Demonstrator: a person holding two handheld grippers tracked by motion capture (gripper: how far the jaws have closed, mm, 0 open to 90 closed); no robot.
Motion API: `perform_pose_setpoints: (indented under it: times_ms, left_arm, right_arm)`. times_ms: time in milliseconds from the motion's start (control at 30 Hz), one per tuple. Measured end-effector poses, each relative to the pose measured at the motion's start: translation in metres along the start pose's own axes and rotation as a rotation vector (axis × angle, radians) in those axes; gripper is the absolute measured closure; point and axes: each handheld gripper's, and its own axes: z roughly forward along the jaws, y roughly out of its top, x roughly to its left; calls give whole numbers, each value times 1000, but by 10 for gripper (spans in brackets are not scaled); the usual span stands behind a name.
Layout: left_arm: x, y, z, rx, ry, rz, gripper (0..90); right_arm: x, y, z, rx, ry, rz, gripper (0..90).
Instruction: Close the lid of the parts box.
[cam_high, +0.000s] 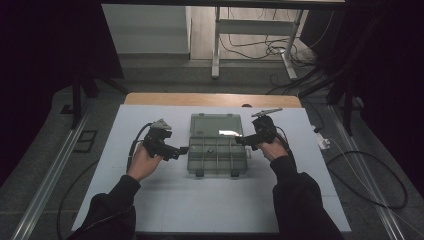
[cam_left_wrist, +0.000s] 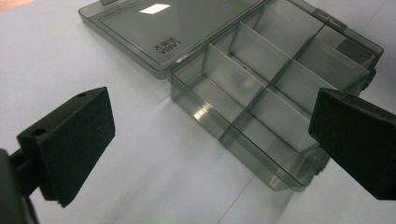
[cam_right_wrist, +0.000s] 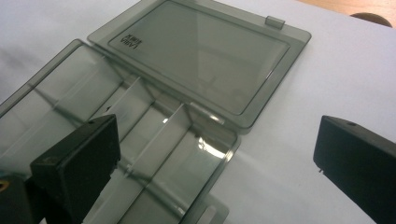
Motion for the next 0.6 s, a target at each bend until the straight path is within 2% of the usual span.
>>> perform_pose_setpoints:
  times_ms: [167,267,367,467,600]
  left_arm:
    - [3,4,8,3,-17,3,9]
    - [4,7,15,11,-20,2,0]
    - [5,10,21,12,-37,-21,0]
    - [6,13,25,-6,-46,-7,0]
    - [3,12,28,8,-31,16,0]
  right_arm:
    - [-4,8,7,17,-15,18,0]
    - [-7,12,11,42,-33,5,0]
    - [-9,15,14,44,-38,4,0]
    - [-12,20,19,51,-51,3,0]
    - [-16,27,24,73,-66,14,0]
